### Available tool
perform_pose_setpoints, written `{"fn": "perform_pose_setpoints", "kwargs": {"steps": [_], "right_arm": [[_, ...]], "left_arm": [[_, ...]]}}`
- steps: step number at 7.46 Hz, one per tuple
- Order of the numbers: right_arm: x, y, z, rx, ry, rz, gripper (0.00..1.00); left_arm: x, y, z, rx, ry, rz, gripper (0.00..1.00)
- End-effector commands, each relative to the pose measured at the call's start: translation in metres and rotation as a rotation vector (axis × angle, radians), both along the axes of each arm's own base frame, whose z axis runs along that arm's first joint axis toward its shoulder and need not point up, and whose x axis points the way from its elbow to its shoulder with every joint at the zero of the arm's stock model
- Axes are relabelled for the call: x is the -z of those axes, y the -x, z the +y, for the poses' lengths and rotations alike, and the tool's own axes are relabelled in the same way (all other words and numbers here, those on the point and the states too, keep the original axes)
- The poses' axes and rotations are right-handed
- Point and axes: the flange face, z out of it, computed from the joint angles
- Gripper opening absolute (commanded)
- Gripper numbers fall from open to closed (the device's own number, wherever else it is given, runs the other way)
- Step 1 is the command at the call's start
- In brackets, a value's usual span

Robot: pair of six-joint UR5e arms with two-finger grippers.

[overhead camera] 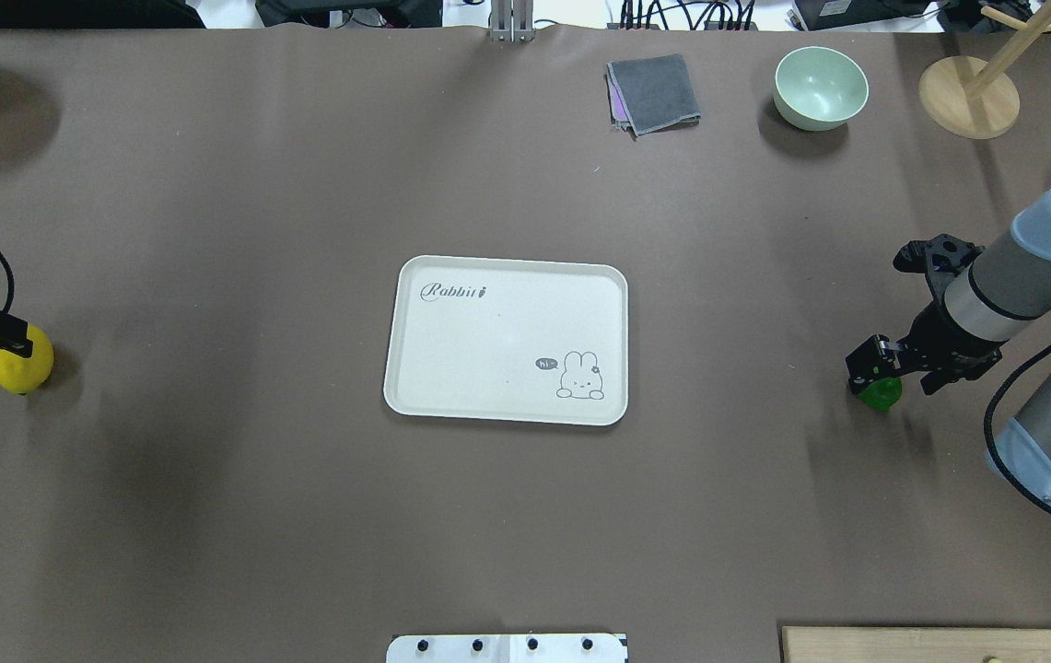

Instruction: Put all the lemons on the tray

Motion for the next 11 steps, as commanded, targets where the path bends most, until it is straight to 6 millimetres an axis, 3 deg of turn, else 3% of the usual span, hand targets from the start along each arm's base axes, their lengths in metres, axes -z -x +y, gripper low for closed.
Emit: {"fn": "perform_pose_setpoints", "kwargs": {"steps": [1,4,6,7,8,9,10,11], "right_arm": [[-0.001,0.013,0.002,0.011,-0.011,0.014,0.98],[-0.005,0.021,-0.003,0.015,-0.018,0.024,0.7],[-0.007,0.019,-0.002,0.015,-0.014,0.027,0.64],[-0.009,0.019,-0.001,0.016,-0.012,0.03,0.58],[-0.008,0.017,-0.002,0.017,-0.018,0.027,0.44],[-0.005,0.017,-0.004,0.012,-0.021,0.023,0.31],[-0.002,0.014,-0.006,0.004,-0.023,0.02,0.31],[0.004,0.007,-0.011,-0.014,-0.023,0.008,0.31]], "left_arm": [[-0.003,-0.014,-0.017,0.0,0.003,-0.001,0.97],[-0.019,-0.021,-0.016,-0.003,-0.016,-0.015,0.97],[-0.016,-0.022,-0.015,-0.003,-0.019,-0.011,0.91],[-0.015,-0.021,-0.014,0.013,-0.005,-0.009,0.79],[-0.013,-0.022,-0.015,0.024,0.001,-0.003,0.55],[-0.015,-0.021,-0.012,0.022,0.007,0.0,0.15],[-0.009,-0.019,-0.008,0.019,0.004,0.008,0.0],[0.001,-0.017,-0.006,0.009,0.007,0.026,0.0]]}}
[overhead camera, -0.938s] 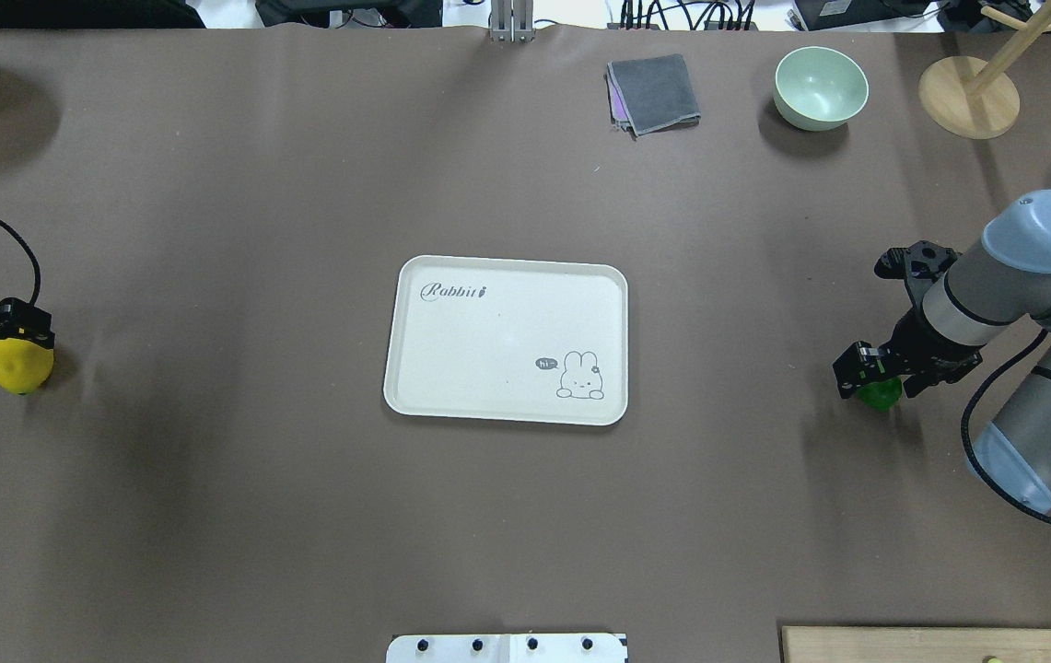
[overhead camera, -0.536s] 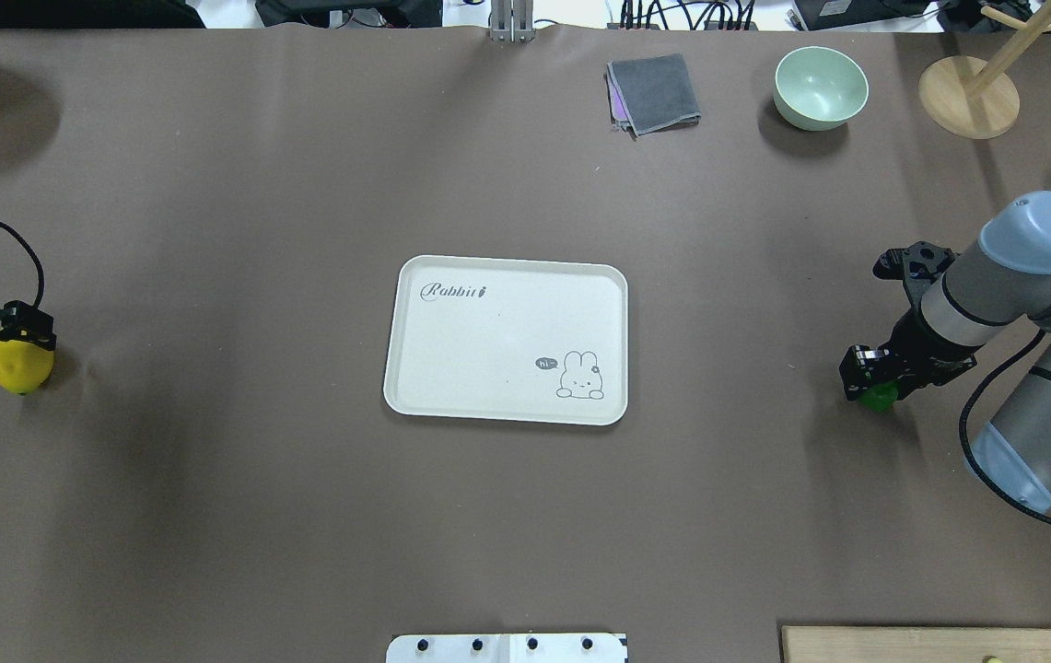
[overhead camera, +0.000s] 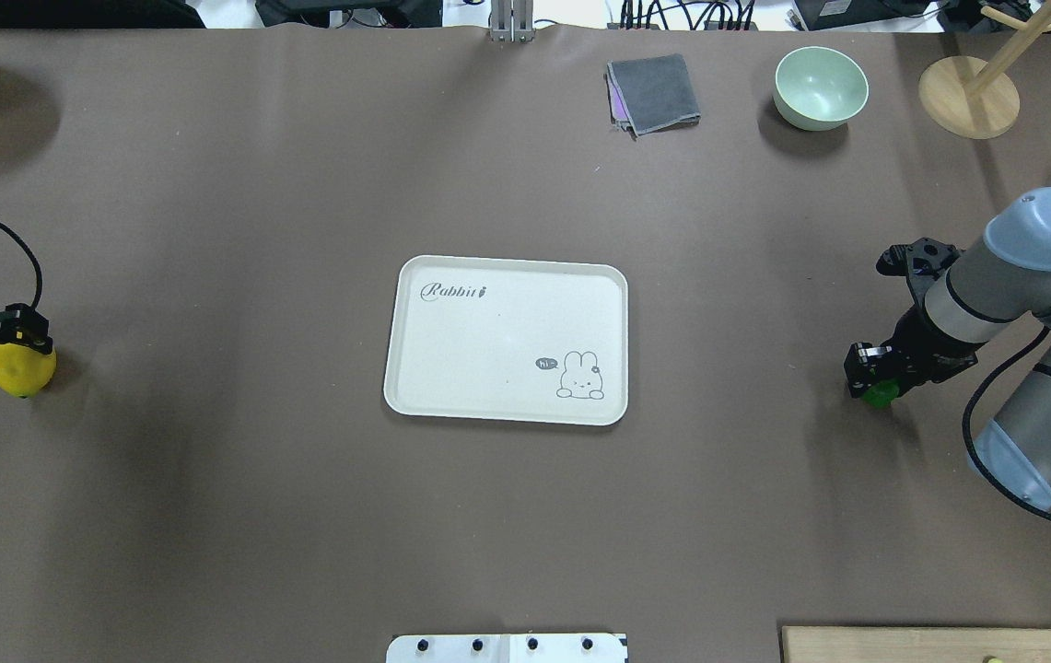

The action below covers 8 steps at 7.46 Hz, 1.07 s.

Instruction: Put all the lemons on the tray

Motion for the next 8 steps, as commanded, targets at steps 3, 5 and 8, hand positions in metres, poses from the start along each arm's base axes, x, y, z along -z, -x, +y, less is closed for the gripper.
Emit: {"fn": "perform_pose_setpoints", "kwargs": {"steps": [3,5,8], "right_arm": [[0.047,-0.009,-0.002,-0.037,-0.027,-0.058,0.32],[0.085,0.015,-0.009,-0.06,-0.03,-0.096,0.32],[0.14,0.08,-0.003,-0.082,-0.026,-0.124,0.32]], "left_arm": [[0.055,0.027,0.0,-0.041,0.036,0.093,0.0],[0.08,0.064,-0.021,-0.08,0.043,0.047,0.0],[0.165,0.038,-0.107,-0.105,0.07,0.008,0.0]]}}
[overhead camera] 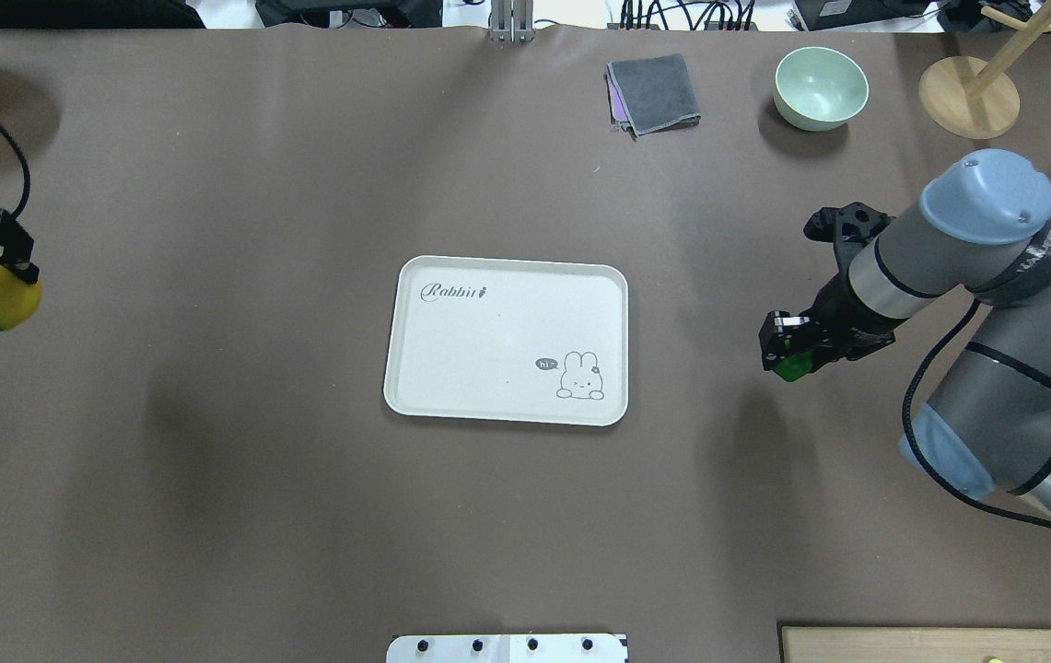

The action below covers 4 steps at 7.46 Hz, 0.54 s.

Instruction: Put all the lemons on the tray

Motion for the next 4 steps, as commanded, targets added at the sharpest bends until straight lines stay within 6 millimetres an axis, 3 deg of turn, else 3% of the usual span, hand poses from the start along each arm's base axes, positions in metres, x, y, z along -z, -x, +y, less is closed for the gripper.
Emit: {"fn": "perform_pose_setpoints", "kwargs": {"steps": [1,3,4], "right_arm": [[0.04,0.05,0.005,-0.02,0.004,-0.008,0.32],[0.065,0.071,0.003,-0.02,0.011,0.02,0.32],[0.081,0.082,-0.002,-0.022,0.016,0.019,0.32]], "left_arm": [[0.062,-0.02,-0.056,-0.001,0.022,-0.015,0.0],[0.116,-0.041,-0.074,0.043,0.051,-0.008,0.0],[0.145,-0.062,-0.07,0.064,0.068,0.005,0.0]]}}
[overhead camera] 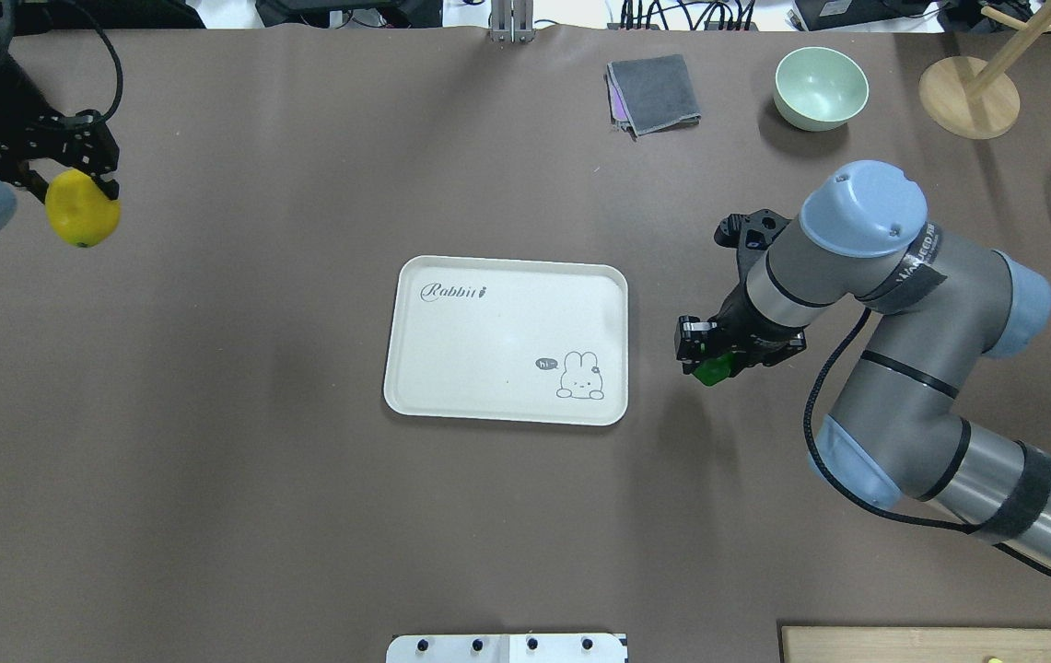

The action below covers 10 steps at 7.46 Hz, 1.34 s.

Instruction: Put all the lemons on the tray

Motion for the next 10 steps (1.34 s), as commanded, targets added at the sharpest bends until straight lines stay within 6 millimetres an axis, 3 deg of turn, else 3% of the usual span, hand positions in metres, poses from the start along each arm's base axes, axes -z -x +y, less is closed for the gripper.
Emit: {"fn": "perform_pose_setpoints", "kwargs": {"steps": [1,3,5,6,8,10], "right_arm": [[0.034,0.025,-0.01,-0.017,0.021,-0.002,0.32],[0.052,0.052,-0.032,-0.026,0.034,0.0,0.32],[0.061,0.065,-0.058,-0.045,0.046,0.012,0.32],[0.065,0.072,-0.063,-0.05,0.054,0.012,0.32],[0.071,0.085,-0.069,-0.042,0.057,0.013,0.32],[0.071,0.099,-0.059,-0.016,0.049,0.015,0.4]], "left_arm": [[0.066,-0.057,0.007,0.026,0.039,0.027,0.0],[0.117,-0.138,0.038,0.022,0.028,0.004,0.0],[0.153,-0.194,0.067,0.033,0.038,-0.003,0.0],[0.165,-0.23,0.092,0.046,0.049,-0.023,0.0],[0.18,-0.276,0.131,0.113,0.04,-0.017,0.0],[0.174,-0.31,0.154,0.132,0.005,-0.017,0.0]]}}
